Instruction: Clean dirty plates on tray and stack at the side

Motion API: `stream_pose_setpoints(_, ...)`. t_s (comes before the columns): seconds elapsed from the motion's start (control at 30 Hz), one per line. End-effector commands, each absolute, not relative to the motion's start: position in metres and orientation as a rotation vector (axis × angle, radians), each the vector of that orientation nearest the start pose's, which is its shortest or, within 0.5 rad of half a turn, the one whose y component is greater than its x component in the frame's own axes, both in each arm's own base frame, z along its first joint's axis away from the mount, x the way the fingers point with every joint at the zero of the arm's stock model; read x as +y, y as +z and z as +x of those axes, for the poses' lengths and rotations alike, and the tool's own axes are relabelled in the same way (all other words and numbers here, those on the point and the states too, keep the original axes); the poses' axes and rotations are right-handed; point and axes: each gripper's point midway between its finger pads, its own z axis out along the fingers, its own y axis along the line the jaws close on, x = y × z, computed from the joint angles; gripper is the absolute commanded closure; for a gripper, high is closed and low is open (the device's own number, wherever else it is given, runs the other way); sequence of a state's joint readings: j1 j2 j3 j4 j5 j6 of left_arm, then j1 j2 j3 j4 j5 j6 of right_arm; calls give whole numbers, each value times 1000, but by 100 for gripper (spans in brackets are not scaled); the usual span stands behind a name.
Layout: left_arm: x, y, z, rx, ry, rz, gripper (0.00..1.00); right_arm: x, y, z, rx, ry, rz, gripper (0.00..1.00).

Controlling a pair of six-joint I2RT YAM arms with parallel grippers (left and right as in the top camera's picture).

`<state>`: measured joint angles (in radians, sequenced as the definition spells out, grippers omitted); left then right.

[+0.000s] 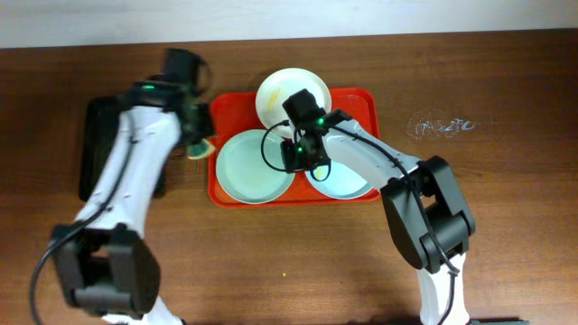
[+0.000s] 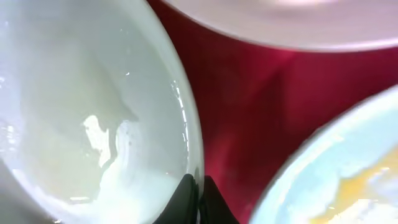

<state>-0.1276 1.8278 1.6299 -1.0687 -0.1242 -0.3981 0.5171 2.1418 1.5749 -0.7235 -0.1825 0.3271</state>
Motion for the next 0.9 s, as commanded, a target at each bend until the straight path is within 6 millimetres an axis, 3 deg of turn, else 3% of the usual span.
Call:
stream_pose_setpoints(0.0, 13, 168, 410, 2721, 1, -598, 100, 256, 124, 426, 2599, 114, -508, 96)
stream_pose_setpoints(0.07, 33, 167, 407, 2714, 4, -670, 100, 256, 178, 437, 2365, -270, -631, 96)
stream_pose_setpoints(0.2, 35, 167, 407, 2713, 6, -675, 100, 269, 243, 429, 2012, -790, -741, 96)
stream_pose_setpoints(0.3, 35, 167, 407, 2713, 6, -675, 100, 277, 278, 415, 1844, -1026, -740, 96)
stream_pose_setpoints(0.37, 35, 167, 407, 2713, 6, -675, 100, 278, 291, 411, 1798, -1085, -692, 96)
stream_pose_setpoints(0.47, 35, 167, 407, 2713, 6, -675, 100, 278, 293, 409, 1792, -1090, -684, 96)
stream_pose_setpoints(0.53, 35, 166, 407, 2713, 7, -676, 100, 286, 283, 410, 1831, -973, -662, 96)
stream_pose_setpoints(0.57, 35, 166, 407, 2714, 7, -675, 100, 298, 261, 407, 1904, -832, -730, 96)
stream_pose_setpoints(0.6, 35, 164, 406, 2720, 8, -676, 100, 320, 217, 403, 2031, -592, -912, 96)
stream_pose_setpoints(0.63, 35, 161, 404, 2727, 11, -678, 100, 325, 180, 403, 2124, -435, -1013, 96)
stream_pose_setpoints(0.7, 35, 158, 402, 2736, 12, -679, 100, 294, 160, 414, 2207, -500, -1007, 96)
stream_pose_setpoints(0.73, 35, 157, 402, 2737, 13, -680, 100, 279, 167, 419, 2212, -547, -972, 96)
stream_pose_setpoints(0.8, 35, 158, 403, 2733, 11, -679, 100, 257, 206, 426, 2157, -629, -859, 96)
stream_pose_setpoints(0.87, 35, 158, 403, 2734, 12, -678, 100, 254, 232, 421, 2127, -588, -820, 96)
